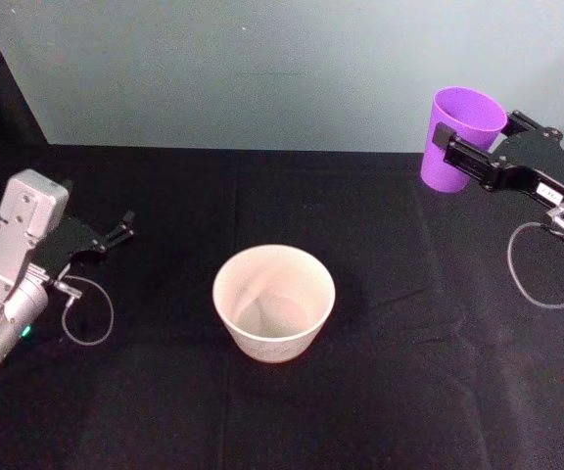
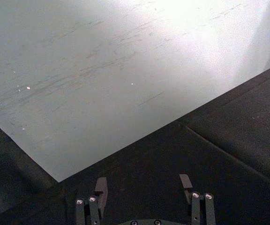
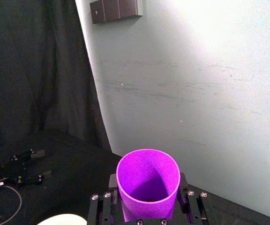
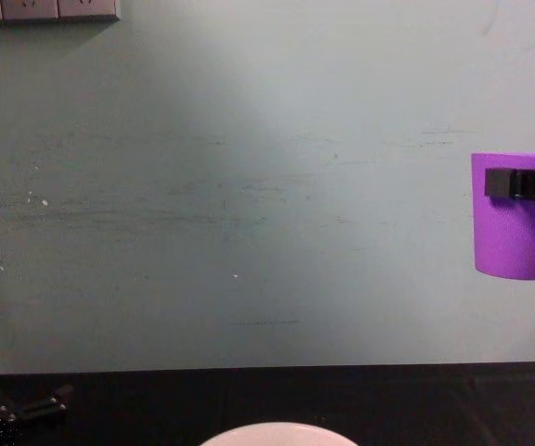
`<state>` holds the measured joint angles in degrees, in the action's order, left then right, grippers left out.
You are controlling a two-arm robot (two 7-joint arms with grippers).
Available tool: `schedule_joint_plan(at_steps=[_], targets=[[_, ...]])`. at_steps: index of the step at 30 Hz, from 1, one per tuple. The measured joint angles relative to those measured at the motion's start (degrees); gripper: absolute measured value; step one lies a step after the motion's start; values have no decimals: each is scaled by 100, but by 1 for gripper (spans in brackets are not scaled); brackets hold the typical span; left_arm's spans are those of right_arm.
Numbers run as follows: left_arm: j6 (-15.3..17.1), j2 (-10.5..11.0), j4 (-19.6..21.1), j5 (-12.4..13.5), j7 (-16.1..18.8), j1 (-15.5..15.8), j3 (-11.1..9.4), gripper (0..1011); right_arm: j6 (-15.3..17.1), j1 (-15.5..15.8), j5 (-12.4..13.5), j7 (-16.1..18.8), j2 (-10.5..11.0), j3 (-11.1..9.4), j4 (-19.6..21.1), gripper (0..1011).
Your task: Pick up the cup and pour the mung beans from the cup into the bowl.
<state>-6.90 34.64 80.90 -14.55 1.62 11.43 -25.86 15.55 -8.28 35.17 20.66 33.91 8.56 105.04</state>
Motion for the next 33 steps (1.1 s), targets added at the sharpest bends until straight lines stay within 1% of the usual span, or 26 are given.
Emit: schedule_joint_plan(at_steps=[33], targets=[[0,0,0,0,0,0,0,1000,0,0,0,0,0,0,0,729]])
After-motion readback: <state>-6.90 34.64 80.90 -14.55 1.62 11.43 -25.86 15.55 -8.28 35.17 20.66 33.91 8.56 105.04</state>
